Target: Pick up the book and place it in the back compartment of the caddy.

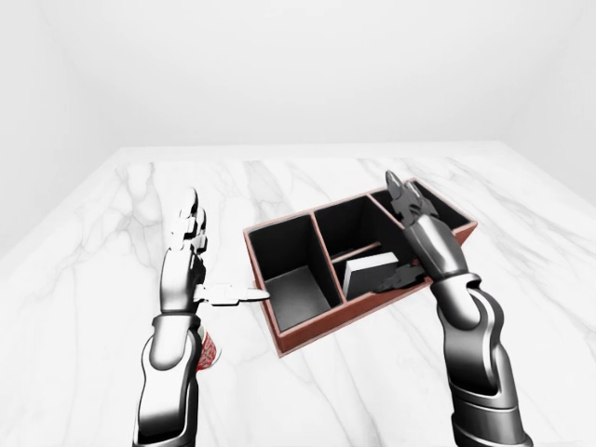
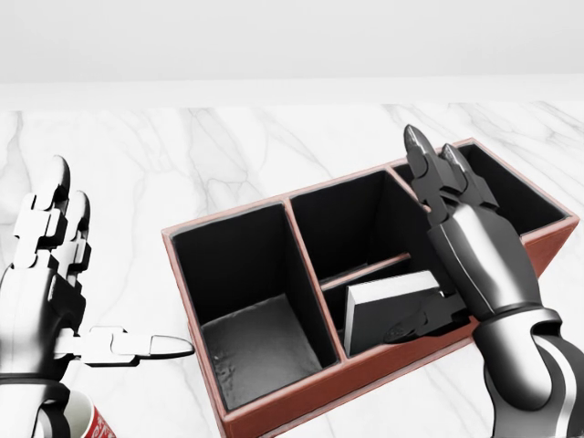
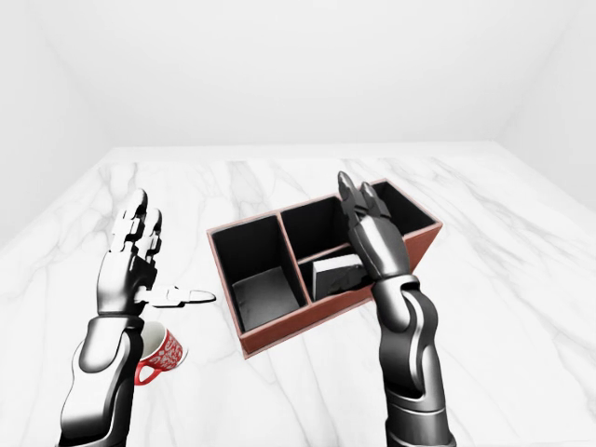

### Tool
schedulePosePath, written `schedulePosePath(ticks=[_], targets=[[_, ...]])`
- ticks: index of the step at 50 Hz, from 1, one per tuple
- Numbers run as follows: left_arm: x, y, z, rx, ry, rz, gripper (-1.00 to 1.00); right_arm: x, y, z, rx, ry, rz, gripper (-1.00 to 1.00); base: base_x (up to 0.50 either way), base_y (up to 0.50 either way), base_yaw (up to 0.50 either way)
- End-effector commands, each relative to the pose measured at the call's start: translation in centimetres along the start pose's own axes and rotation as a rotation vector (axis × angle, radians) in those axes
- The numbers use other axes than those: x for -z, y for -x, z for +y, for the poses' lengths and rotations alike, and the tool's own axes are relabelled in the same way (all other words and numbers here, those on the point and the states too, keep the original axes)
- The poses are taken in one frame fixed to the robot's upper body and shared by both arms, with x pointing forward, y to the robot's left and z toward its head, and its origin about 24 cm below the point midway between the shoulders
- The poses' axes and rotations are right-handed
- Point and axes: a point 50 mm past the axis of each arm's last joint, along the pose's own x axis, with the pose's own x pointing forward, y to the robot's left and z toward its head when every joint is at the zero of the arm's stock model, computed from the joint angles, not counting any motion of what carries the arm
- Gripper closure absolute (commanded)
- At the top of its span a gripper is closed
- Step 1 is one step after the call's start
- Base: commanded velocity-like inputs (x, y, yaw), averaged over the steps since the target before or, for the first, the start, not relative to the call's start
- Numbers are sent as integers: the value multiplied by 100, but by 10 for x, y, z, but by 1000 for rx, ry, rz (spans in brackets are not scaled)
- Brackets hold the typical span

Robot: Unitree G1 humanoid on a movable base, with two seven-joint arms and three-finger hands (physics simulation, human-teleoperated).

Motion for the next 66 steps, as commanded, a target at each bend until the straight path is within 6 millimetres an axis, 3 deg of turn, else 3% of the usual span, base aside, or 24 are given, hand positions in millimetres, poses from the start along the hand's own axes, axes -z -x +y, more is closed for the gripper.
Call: schedulePosePath(ticks=[1,20,45,52,66], targets=[[0,0,0,0,-2,-1,-100,-8,17,-10,51,-63,-41,-100,0,0,0],[-3,0,2,-6,-2,-15,-100,-41,31,-41,147,-145,-238,-100,0,0,0],[-6,0,3,-12,0,-28,-100,-77,65,-73,260,-285,-527,-100,0,0,0],[-7,0,3,-10,-1,-30,-100,-93,80,-91,325,-337,-688,-100,0,0,0],[-7,0,2,-8,-2,-31,-100,-91,88,-105,386,-567,-808,-100,0,0,0]])
